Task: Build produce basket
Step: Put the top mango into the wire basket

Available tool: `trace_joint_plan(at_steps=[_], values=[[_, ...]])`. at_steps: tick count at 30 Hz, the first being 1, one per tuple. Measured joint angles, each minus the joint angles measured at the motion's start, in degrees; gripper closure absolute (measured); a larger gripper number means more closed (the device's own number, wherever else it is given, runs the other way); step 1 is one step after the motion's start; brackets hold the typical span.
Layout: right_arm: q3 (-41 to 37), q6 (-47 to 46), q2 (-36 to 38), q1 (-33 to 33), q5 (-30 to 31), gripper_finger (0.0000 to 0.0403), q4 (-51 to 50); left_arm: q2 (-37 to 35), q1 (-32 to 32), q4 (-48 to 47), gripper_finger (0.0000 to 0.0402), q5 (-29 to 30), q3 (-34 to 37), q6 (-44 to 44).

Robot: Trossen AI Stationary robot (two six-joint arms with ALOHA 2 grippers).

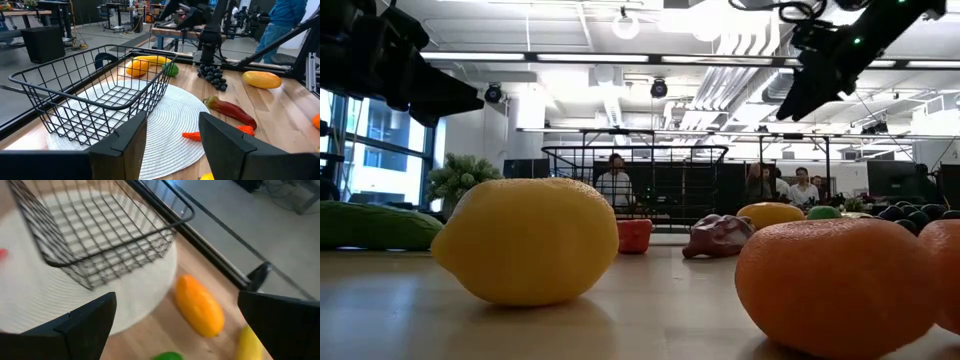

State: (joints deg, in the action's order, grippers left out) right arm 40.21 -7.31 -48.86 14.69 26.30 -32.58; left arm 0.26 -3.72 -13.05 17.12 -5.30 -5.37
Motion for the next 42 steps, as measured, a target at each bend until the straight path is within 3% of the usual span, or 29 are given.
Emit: trace_joint_plan(at_steps=[16,30,34,42], values=[[10.12,10.84,-15.54,18.31,-14.88,0.0003,-7.97,-0.01,0.02,-0.01,0.0234,0.00,0.00,0.00],[13.15,31.46,-26.67,25.52,-18.15,0.0003,-9.21,0.00,0.02,0.01,0.0234,0.00,-0.01,0.00],[13.13,33.53,-28.62,28.37,-23.11,0.0003,-7.32,0.01,0.00,-0.01,0.0234,0.00,0.00,0.00],[13.13,37.84,-33.29,31.64,-26.18,0.0003,-6.22,0.00,0.00,-0.01,0.0234,0.00,-0.02,0.00]])
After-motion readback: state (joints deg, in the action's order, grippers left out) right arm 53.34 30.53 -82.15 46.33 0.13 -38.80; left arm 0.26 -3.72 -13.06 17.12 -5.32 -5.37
